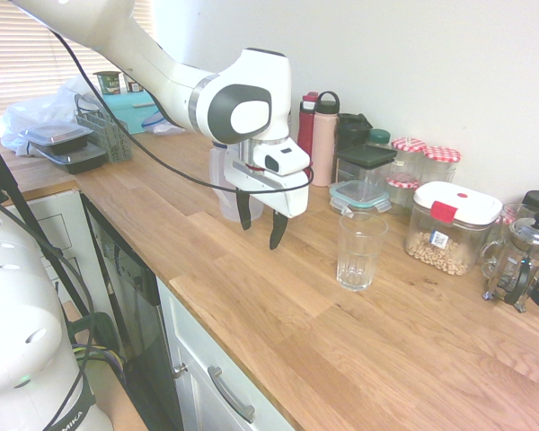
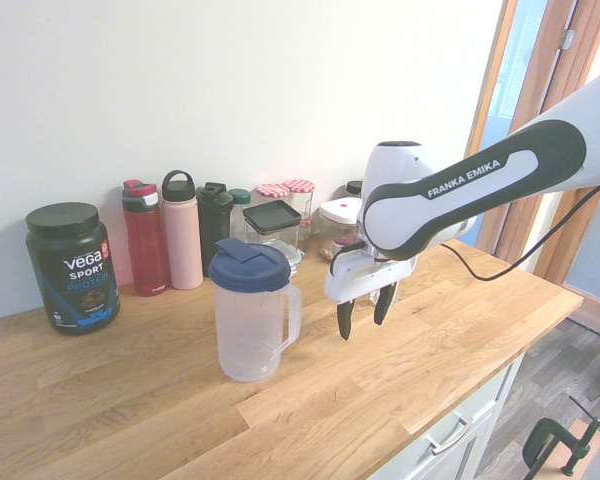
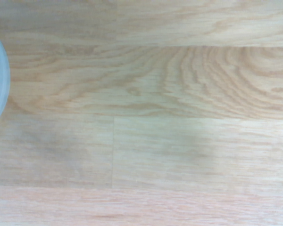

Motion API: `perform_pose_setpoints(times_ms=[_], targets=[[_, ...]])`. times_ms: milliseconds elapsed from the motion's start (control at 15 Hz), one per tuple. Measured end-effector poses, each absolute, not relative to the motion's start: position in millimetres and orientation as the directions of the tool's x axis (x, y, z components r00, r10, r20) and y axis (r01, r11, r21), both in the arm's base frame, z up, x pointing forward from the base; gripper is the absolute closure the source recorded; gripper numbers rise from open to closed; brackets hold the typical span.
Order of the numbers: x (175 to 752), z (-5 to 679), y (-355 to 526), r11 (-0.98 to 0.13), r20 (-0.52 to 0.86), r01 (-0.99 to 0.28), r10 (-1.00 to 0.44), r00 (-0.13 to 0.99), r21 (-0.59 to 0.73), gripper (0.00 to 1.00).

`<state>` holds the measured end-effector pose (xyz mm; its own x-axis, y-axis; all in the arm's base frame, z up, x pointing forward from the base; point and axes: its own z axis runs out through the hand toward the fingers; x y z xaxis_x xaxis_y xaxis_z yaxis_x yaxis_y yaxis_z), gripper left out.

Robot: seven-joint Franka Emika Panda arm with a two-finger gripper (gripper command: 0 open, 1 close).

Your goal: Pour me some water

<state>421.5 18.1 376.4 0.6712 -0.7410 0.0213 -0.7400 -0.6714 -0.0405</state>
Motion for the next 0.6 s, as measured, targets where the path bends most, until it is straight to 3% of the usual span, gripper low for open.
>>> perform_pose_setpoints(times_ms=[600], targets=[[390, 434, 64, -0.734, 0.064, -0.672, -0.679, 0.732, -0.100, 0.00]])
